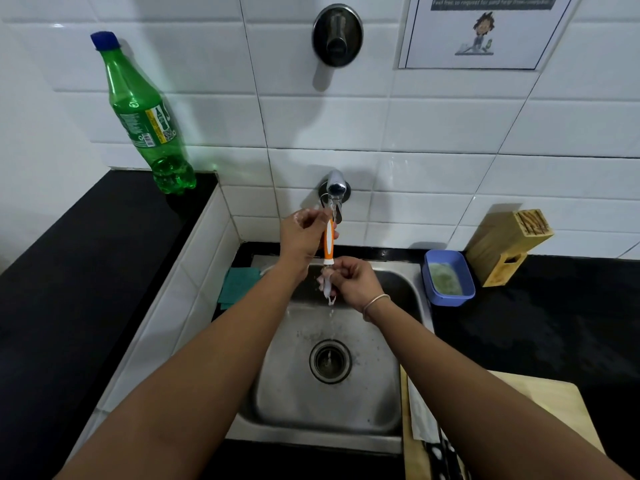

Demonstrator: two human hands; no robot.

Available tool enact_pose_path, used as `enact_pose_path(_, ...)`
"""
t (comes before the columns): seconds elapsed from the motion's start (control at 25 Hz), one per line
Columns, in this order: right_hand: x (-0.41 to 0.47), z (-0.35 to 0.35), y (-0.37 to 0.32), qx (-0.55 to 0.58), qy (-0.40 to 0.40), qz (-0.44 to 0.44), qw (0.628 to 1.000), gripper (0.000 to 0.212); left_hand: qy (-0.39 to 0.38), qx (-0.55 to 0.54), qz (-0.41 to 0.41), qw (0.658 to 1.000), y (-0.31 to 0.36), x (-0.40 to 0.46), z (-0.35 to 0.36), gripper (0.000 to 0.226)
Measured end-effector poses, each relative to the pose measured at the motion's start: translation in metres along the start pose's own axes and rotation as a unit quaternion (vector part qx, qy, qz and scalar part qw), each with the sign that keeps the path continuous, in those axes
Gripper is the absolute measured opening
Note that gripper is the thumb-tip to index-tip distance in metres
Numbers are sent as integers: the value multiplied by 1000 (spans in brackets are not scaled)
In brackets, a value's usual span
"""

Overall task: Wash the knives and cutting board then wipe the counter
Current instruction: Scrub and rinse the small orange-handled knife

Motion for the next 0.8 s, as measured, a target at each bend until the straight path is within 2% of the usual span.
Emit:
enact_pose_path(0.12,3,0,4,-17,0,7,1000,11,28,156,4,987,0,18,-2,38)
enact_pose_path(0.2,4,-2,7,-19,7,17,1000,12,12,277,29,960,8,28,1,38)
enact_pose_path(0.28,7,-4,10,-18,15,22,999,12,-7,353,55,934,18,36,6,33)
enact_pose_path(0.4,9,-8,12,-21,23,26,999,10,-12,384,69,920,21,47,10,26)
enact_pose_path(0.64,11,-4,17,-7,28,50,998,7,7,458,135,879,18,51,13,30)
enact_pose_path(0.8,9,0,18,-10,29,50,998,10,26,441,123,889,14,50,12,31)
Point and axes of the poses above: each hand's wrist, its own x-axis towards the middle knuckle, its own z-axis out of the palm, y = z × x, the point moved 3 cm from there along x, towards the middle knuckle, and after that the axes turned 1 degree about -y, right-handed, at the moved point
